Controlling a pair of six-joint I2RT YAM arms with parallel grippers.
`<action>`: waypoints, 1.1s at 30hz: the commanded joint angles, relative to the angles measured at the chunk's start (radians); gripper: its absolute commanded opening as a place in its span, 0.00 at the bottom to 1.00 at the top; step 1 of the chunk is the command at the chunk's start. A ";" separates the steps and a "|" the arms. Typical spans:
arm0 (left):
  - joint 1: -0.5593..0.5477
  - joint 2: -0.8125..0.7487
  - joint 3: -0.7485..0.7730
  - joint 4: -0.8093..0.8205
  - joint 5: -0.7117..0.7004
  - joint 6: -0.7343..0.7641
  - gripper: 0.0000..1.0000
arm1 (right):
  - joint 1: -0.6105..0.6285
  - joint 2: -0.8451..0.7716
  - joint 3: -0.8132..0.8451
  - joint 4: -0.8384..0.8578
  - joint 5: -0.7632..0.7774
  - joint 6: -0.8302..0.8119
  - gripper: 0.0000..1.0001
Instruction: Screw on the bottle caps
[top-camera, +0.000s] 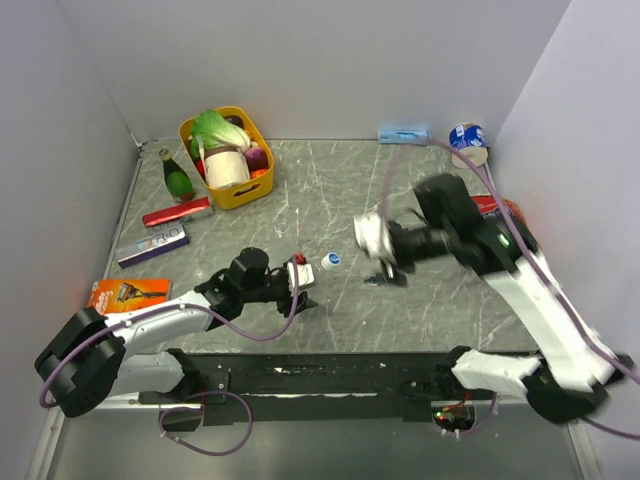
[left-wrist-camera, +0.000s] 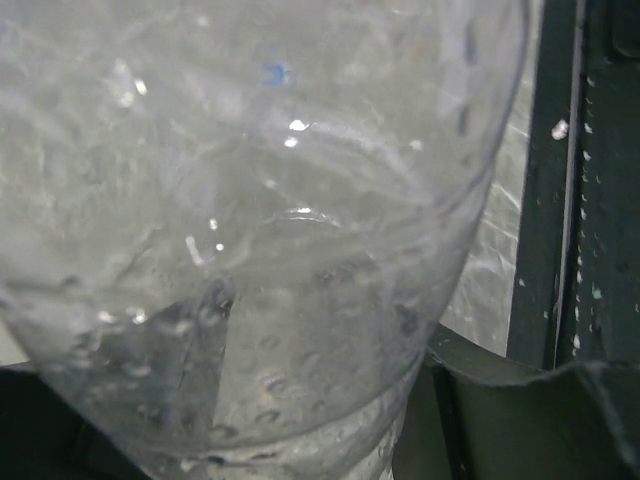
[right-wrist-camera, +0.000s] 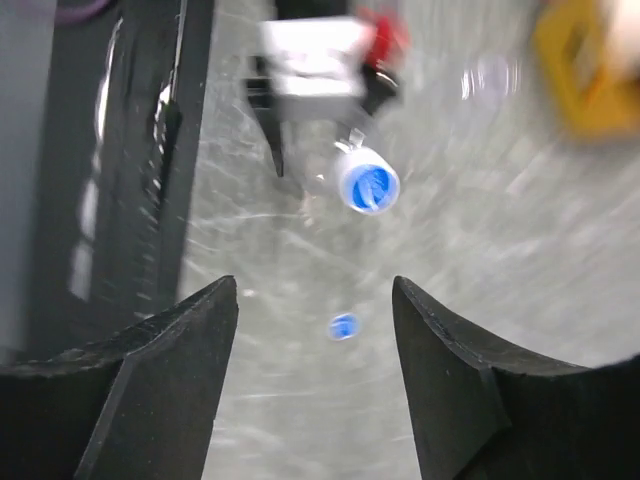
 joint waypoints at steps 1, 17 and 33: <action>0.016 -0.002 0.098 -0.103 0.172 0.196 0.01 | 0.092 -0.096 -0.108 0.119 0.092 -0.378 0.69; 0.016 0.015 0.175 -0.176 0.223 0.305 0.01 | 0.262 0.025 -0.050 0.054 0.137 -0.467 0.56; 0.009 0.012 0.163 0.078 0.007 0.027 0.01 | 0.206 0.235 0.129 0.001 0.114 -0.026 0.00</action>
